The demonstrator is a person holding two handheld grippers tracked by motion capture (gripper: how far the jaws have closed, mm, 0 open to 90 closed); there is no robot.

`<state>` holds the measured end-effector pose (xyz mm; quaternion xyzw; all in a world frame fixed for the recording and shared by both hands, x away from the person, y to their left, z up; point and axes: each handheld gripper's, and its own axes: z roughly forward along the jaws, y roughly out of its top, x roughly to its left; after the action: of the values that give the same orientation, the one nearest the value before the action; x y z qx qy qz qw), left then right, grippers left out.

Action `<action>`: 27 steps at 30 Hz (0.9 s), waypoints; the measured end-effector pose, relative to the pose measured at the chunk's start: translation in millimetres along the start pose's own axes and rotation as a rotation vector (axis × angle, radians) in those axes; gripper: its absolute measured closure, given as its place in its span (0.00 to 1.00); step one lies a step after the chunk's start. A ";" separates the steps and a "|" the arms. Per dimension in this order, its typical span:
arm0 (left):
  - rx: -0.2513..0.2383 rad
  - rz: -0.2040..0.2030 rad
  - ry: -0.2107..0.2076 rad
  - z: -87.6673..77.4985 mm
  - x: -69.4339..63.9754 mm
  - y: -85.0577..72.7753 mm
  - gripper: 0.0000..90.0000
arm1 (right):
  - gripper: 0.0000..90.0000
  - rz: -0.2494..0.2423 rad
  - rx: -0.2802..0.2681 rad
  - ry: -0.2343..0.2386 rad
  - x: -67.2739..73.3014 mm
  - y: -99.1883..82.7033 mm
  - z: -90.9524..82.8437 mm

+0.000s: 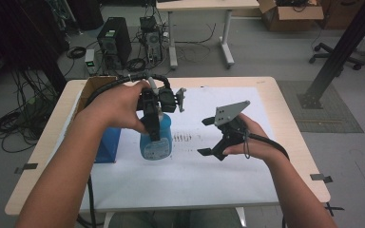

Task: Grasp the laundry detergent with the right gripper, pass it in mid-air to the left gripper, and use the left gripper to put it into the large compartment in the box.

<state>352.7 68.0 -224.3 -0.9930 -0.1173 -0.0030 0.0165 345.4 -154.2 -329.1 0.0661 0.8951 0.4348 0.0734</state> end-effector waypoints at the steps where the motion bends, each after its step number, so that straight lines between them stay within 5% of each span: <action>1: 0.003 -0.013 -0.004 -1.3 0.6 -0.1 0.44 | 0.02 -0.003 0.018 -0.006 -1.5 -0.1 -2.3; 14: 0.006 -0.277 -0.009 -29.8 15.4 -9.4 0.44 | 0.03 0.005 0.177 -0.052 -19.0 -13.3 -25.7; 22: -0.039 -0.425 -0.015 -53.6 28.2 -22.6 0.44 | 0.03 0.015 0.213 -0.065 -25.5 -17.7 -38.1; 27: -0.048 -0.557 -0.026 -65.5 36.6 -32.0 0.44 | 0.03 0.019 0.224 -0.072 -28.1 -18.7 -42.9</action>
<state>380.7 105.4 -157.5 -0.9224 -0.3860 0.0025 -0.0102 363.9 -203.7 -315.5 0.0982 0.9341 0.3302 0.0936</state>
